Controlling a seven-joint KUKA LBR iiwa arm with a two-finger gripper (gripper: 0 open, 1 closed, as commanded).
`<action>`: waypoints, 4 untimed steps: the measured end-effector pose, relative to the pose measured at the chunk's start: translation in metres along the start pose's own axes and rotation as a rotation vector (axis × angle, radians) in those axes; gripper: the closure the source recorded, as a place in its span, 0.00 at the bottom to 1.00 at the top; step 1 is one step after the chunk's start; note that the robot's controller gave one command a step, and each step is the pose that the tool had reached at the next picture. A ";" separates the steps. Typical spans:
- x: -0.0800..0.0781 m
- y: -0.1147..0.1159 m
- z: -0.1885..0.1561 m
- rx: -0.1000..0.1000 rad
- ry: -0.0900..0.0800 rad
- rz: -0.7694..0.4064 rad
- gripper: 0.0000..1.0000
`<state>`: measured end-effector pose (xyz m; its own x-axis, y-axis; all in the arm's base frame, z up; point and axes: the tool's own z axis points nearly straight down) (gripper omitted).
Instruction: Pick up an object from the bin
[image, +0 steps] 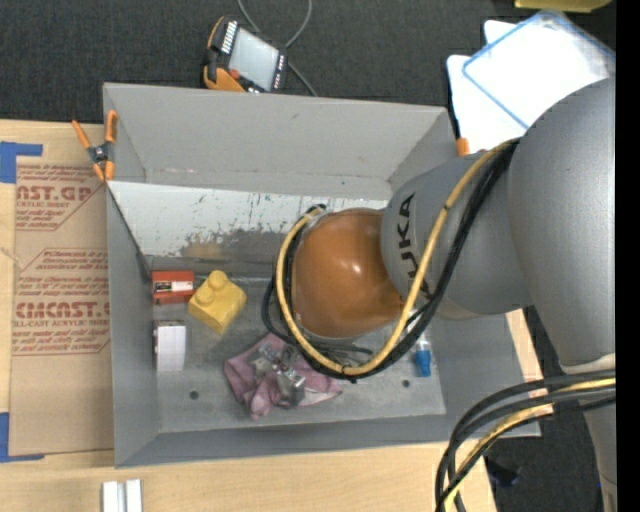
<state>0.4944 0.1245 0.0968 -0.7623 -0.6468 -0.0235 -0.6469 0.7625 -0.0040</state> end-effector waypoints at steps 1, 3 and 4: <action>0.005 -0.003 0.010 -0.002 0.000 0.014 1.00; 0.004 -0.008 -0.086 0.007 -0.017 0.023 1.00; -0.036 0.040 -0.096 0.003 -0.011 0.039 1.00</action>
Offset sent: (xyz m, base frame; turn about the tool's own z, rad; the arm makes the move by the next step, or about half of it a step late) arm -0.0094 -0.0178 0.1333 0.0147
